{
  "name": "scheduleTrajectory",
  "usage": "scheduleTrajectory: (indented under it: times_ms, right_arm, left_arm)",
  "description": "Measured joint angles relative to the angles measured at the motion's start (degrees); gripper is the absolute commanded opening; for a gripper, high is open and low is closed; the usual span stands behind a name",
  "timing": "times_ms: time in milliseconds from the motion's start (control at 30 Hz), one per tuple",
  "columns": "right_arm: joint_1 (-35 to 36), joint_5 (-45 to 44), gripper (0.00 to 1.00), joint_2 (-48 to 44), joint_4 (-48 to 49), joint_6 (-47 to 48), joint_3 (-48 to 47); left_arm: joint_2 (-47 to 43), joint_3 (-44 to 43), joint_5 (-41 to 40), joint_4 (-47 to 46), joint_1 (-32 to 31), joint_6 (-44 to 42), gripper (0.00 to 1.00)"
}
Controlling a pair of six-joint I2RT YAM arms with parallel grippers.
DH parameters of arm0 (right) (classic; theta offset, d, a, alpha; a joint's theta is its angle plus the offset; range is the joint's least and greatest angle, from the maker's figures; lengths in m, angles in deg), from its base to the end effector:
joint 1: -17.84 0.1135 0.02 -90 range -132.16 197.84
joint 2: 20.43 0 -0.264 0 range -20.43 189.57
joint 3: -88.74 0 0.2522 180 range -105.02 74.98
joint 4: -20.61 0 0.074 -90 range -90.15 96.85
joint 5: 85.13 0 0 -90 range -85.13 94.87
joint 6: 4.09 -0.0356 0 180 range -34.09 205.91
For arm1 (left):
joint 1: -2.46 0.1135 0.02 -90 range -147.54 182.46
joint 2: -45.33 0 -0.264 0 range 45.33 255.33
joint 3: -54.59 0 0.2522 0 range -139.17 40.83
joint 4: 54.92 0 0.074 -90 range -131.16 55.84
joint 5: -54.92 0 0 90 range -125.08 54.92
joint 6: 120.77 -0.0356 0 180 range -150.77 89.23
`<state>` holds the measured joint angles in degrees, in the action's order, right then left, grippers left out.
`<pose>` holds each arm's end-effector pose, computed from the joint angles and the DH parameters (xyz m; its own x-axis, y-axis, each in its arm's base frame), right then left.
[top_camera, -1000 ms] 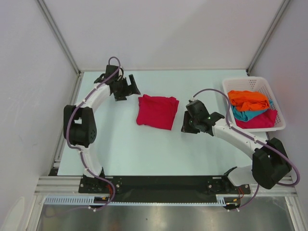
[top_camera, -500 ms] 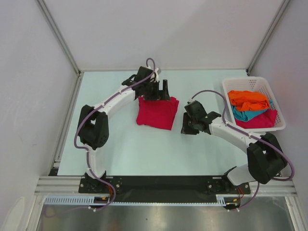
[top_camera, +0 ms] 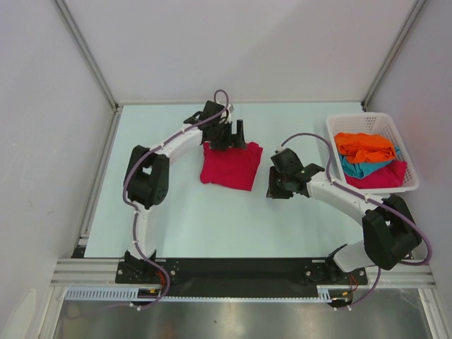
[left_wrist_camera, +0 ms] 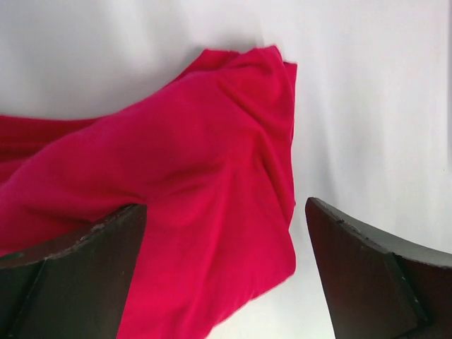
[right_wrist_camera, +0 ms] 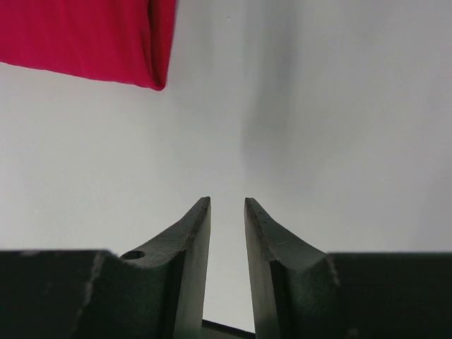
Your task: Fold and stack the t-shirts
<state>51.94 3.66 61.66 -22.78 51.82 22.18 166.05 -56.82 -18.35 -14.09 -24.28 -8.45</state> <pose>0.2350 0.1582 0.2136 -0.8964 0.0698 -0.4377 -0.0592 0.9598 0.2744 0.4178 -0.2220 0.2167 -0.8604 0.0262 -0.5090 0.2907 0.8456 -0.4478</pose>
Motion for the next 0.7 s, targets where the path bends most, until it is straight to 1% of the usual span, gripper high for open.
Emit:
scheduleTrajectory:
  times_ms: [133,300,700]
  right_arm:
    - [0.0,-0.2,0.31,0.0,-1.2,0.2,-0.2]
    - [0.0,-0.4,0.31,1.3,-2.0,0.3,-0.6]
    - [0.1,-0.4,0.31,3.0,-3.1,0.7,-2.1]
  left_arm:
    - [2.3,-2.9,0.0,-0.4,0.4,0.0,1.00]
    - [3.8,-4.4,0.0,-1.4,1.5,0.0,0.99]
    - [6.0,-4.9,0.0,-1.6,5.9,0.1,1.00]
